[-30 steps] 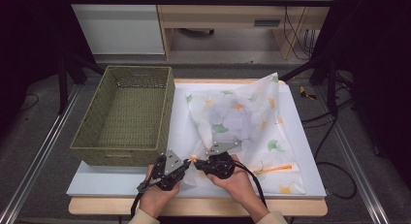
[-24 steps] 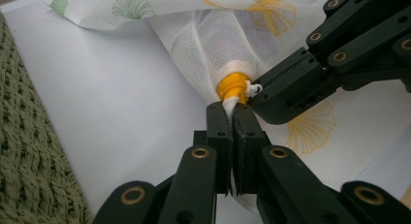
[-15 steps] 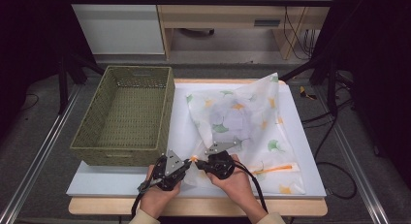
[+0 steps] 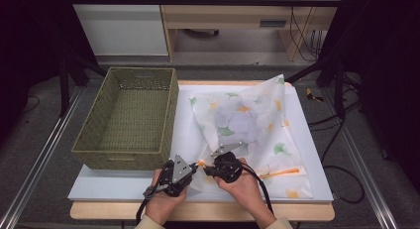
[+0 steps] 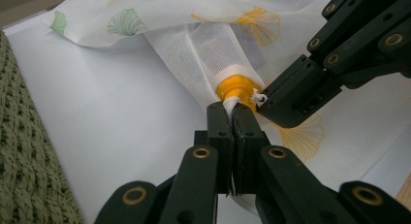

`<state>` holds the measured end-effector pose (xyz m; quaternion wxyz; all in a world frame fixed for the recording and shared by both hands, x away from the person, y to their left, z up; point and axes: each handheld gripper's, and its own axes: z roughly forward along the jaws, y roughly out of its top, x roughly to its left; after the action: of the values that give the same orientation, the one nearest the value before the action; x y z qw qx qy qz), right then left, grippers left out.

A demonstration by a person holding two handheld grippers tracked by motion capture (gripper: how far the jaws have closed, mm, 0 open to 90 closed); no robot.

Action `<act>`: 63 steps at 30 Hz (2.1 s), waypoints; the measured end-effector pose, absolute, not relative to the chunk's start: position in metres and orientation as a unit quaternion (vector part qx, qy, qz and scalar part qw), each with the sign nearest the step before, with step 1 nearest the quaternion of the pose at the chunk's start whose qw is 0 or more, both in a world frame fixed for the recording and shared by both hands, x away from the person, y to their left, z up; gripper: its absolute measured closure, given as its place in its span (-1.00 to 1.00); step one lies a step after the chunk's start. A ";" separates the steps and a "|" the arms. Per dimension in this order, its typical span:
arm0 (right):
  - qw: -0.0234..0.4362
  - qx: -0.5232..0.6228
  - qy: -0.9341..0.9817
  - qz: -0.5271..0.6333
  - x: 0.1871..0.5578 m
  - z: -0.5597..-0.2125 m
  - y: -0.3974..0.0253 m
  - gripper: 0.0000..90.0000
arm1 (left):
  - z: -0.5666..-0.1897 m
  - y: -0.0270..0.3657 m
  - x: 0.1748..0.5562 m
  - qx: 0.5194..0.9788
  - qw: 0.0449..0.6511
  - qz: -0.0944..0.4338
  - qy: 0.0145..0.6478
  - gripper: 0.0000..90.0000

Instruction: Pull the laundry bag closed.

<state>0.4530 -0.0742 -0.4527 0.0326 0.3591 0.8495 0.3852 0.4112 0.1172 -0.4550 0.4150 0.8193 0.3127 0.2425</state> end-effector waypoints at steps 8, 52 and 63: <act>0.025 0.364 0.852 0.375 0.453 -0.452 -0.079 1.00 | -0.455 0.119 0.412 0.822 0.413 0.239 0.311 0.96; 0.044 0.350 0.850 0.390 0.462 -0.465 -0.081 0.95 | -0.457 0.116 0.409 0.811 0.436 0.220 0.321 0.96; 0.046 0.363 0.851 0.377 0.461 -0.460 -0.081 1.00 | -0.456 0.117 0.409 0.809 0.436 0.225 0.324 0.96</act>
<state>0.4612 -0.0806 -0.4602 0.0461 0.3627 0.8508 0.3774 0.4091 0.1168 -0.4560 0.4359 0.8090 0.3236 0.2254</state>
